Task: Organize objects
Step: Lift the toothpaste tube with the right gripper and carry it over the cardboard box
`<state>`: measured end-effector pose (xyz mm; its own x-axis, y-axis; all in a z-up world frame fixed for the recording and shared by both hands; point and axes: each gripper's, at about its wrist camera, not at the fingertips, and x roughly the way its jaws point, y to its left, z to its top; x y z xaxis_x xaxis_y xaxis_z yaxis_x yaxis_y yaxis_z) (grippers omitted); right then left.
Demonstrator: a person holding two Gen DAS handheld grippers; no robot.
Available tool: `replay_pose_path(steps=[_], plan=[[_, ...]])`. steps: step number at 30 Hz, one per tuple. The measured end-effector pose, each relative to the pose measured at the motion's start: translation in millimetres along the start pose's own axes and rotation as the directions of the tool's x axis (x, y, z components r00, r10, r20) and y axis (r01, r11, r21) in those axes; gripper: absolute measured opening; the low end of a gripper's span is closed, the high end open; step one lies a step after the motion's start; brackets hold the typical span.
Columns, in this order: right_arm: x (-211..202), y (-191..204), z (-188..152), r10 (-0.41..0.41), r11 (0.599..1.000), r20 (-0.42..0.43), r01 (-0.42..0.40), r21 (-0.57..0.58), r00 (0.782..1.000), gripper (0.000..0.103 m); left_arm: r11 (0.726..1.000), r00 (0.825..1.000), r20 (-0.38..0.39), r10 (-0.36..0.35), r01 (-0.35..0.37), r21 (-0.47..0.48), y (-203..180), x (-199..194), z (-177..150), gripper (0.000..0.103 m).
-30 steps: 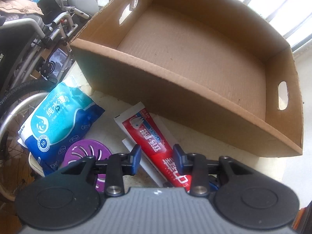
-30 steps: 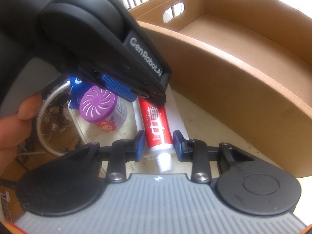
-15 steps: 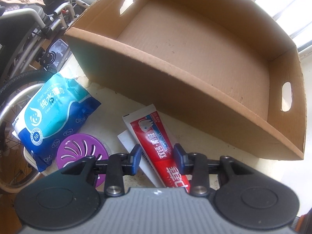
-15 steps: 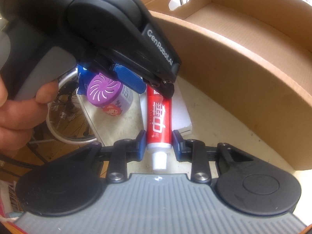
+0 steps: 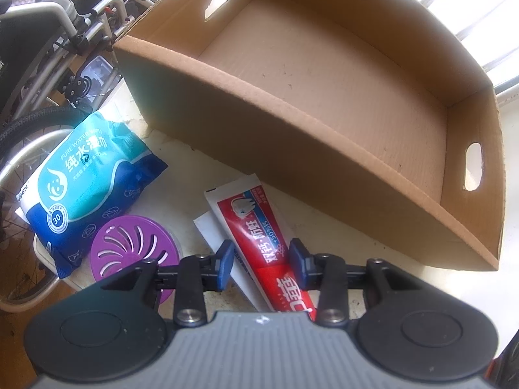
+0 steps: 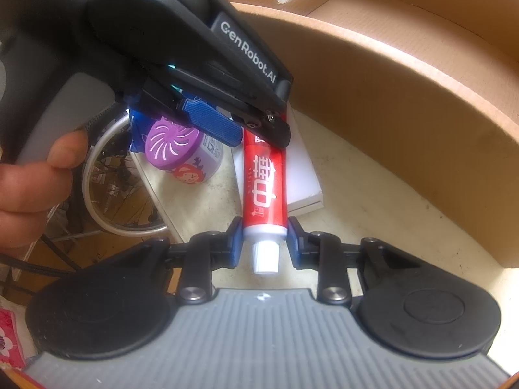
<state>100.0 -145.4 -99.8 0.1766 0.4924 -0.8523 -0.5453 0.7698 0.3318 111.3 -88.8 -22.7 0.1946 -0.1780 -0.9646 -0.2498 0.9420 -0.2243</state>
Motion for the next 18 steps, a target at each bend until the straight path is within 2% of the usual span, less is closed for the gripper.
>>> replay_pose_path(steps=[18], plan=[[-0.5, 57.7, 19.4, -0.061, 0.995, 0.034, 0.058, 0.077, 0.998, 0.026, 0.991, 0.991, -0.040, -0.128, 0.126, -0.037, 15.0, -10.9, -7.4, 0.042]])
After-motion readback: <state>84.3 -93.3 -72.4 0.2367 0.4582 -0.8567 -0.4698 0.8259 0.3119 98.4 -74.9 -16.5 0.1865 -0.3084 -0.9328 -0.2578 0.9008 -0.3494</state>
